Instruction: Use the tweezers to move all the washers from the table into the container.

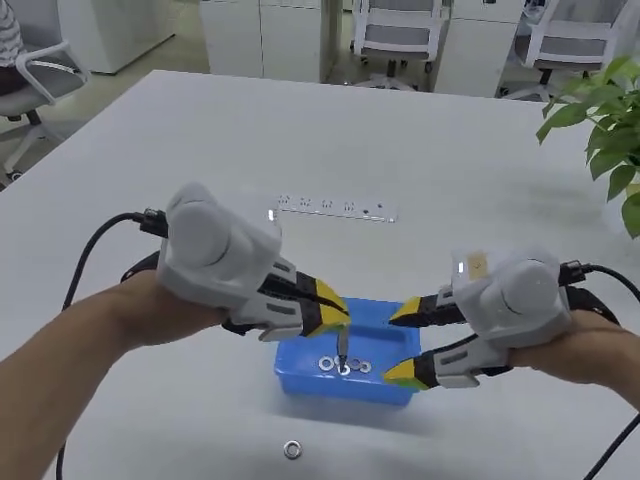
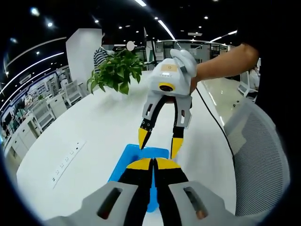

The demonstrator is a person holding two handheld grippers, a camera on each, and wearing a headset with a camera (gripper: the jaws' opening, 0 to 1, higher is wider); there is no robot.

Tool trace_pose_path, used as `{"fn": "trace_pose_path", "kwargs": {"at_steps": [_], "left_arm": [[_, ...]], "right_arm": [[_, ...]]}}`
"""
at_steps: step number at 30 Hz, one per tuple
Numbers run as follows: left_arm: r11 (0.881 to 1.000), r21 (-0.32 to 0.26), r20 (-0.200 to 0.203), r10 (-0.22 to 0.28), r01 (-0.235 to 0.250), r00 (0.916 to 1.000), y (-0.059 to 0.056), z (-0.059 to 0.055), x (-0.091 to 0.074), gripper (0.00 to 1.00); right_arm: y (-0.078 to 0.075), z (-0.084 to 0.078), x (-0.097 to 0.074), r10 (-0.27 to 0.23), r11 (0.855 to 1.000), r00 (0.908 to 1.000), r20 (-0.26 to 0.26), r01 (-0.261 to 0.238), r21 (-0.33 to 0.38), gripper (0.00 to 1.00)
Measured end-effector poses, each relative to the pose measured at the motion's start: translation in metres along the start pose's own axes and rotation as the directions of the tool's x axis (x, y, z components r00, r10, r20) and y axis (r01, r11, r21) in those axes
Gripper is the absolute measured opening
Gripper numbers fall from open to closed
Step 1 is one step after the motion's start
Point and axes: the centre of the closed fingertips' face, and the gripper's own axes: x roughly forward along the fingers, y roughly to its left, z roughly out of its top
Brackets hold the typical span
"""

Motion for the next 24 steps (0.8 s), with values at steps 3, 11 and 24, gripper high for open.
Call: {"fn": "trace_pose_path", "kwargs": {"at_steps": [3, 11, 24], "left_arm": [[1.0, 0.002, -0.004, -0.004, 0.004, 1.0, -0.003, 0.0, -0.004, 0.05], [1.0, 0.008, -0.006, 0.006, -0.006, 1.0, -0.006, -0.002, -0.013, 0.05], [1.0, 0.01, -0.003, 0.013, -0.013, 0.9999, -0.011, -0.004, -0.025, 0.05]], "right_arm": [[0.001, -0.002, -0.003, -0.012, 1.0, 0.9999, 0.002, 0.012, 0.017, 0.47], [0.007, -0.011, -0.012, -0.038, 0.998, 0.9993, -0.005, 0.038, 0.049, 0.52], [0.016, -0.022, -0.025, -0.069, 0.995, 0.9975, -0.014, 0.07, 0.073, 0.54]]}}
